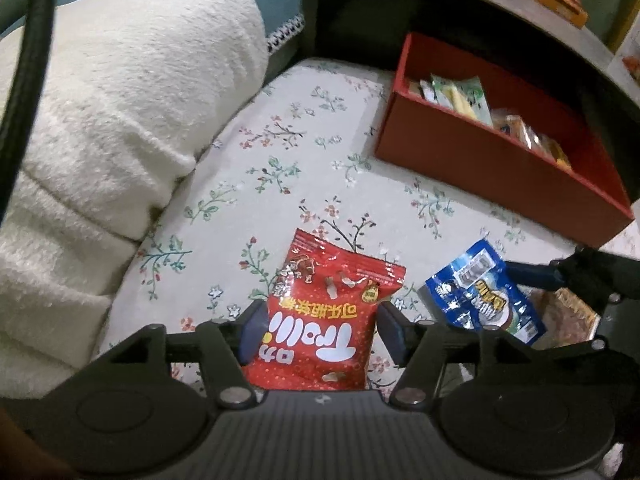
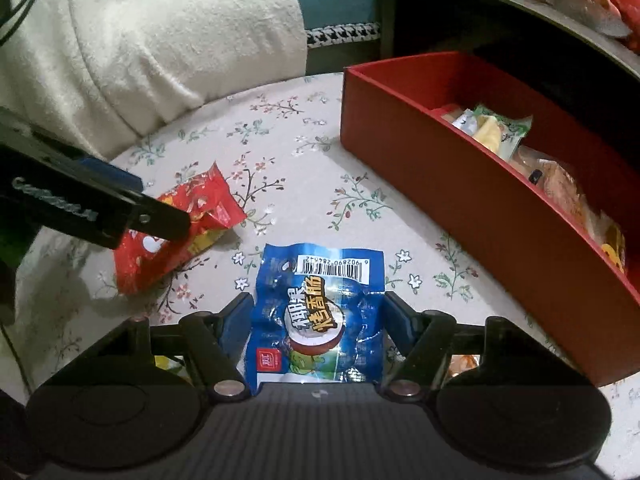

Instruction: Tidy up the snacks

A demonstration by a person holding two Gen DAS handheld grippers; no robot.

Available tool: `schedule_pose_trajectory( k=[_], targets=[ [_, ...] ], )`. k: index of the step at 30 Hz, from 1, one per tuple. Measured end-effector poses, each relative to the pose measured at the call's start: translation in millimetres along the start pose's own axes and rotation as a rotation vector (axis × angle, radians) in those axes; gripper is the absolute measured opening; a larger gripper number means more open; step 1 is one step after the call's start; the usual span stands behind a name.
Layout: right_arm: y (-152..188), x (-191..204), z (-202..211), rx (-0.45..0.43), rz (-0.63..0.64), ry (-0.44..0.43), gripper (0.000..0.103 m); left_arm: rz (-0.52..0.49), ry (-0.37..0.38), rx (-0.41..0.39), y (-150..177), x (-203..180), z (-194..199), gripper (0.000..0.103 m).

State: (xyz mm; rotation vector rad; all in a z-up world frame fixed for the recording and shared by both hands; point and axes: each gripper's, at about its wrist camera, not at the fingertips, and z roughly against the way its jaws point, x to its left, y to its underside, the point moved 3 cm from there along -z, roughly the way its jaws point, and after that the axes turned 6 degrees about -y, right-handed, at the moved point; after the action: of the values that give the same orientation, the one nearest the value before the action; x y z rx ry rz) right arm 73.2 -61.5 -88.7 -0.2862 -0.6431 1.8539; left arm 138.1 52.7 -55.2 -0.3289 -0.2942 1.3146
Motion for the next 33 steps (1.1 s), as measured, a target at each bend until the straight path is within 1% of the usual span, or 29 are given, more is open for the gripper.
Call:
schedule_pose_trajectory(
  k=[2,3,5,6,11,14,15,18,20,21,23,26,28,31,33],
  targets=[
    [-1.4,-3.5,1.1,-0.002,-0.030,-0.018,0.075,-0.014,0.003,0.020,0.1,-4.4,-6.6,0.053],
    [-1.3,-5.1,2.6,-0.004,-0.039,-0.023,0.075,-0.027,-0.009,0.030,0.1,-6.8,-10.6,0.053],
    [-1.8,-9.3,5.7,-0.014,-0.053,-0.015,0.075,-0.052,-0.049,0.022,-0.4,-9.4,-12.7,0.054],
    [-1.5,-11.4,7.3,-0.018,-0.062,-0.017,0.075,-0.057,-0.057,0.018,-1.0,-9.3,-12.1,0.054],
    [-3.8,-18.9,13.6,-0.034,-0.112,-0.056,0.075,-0.082,-0.053,0.012,-5.0,-10.8,-15.1,0.054],
    [-5.1,-20.1,15.5,-0.041,-0.122,-0.063,0.075,-0.101,-0.088,0.021,-6.2,-14.1,-25.3,0.064],
    [-5.2,-20.9,16.7,-0.045,-0.124,-0.065,0.075,-0.090,-0.082,0.021,-6.3,-12.4,-25.8,0.064],
    [-5.8,-25.6,21.4,-0.060,-0.148,-0.080,0.075,-0.024,-0.042,0.046,-3.9,-2.5,-27.9,0.062],
    [-6.6,-28.3,24.5,-0.071,-0.156,-0.084,0.075,-0.020,-0.046,0.043,0.4,-2.7,-27.1,0.060],
    [-7.6,-29.3,25.7,-0.075,-0.155,-0.081,0.075,-0.023,-0.053,0.042,2.8,-4.6,-25.5,0.057],
    [-9.6,-31.4,28.3,-0.085,-0.162,-0.078,0.075,-0.012,-0.057,0.036,5.0,-6.7,-21.8,0.055],
    [-11.8,-33.1,31.6,-0.100,-0.169,-0.078,0.075,0.014,-0.036,0.033,4.2,-5.4,-16.8,0.051],
    [-12.4,-33.6,33.8,-0.106,-0.169,-0.079,0.075,0.028,-0.014,0.018,1.8,-3.9,-10.7,0.051],
    [-12.9,-35.2,33.5,-0.107,-0.173,-0.073,0.075,0.030,-0.016,-0.011,-0.7,-5.0,-1.3,0.050],
    [-13.8,-35.8,33.6,-0.109,-0.181,-0.082,0.075,0.031,-0.003,-0.024,-0.9,-5.1,3.3,0.050]
  ],
)
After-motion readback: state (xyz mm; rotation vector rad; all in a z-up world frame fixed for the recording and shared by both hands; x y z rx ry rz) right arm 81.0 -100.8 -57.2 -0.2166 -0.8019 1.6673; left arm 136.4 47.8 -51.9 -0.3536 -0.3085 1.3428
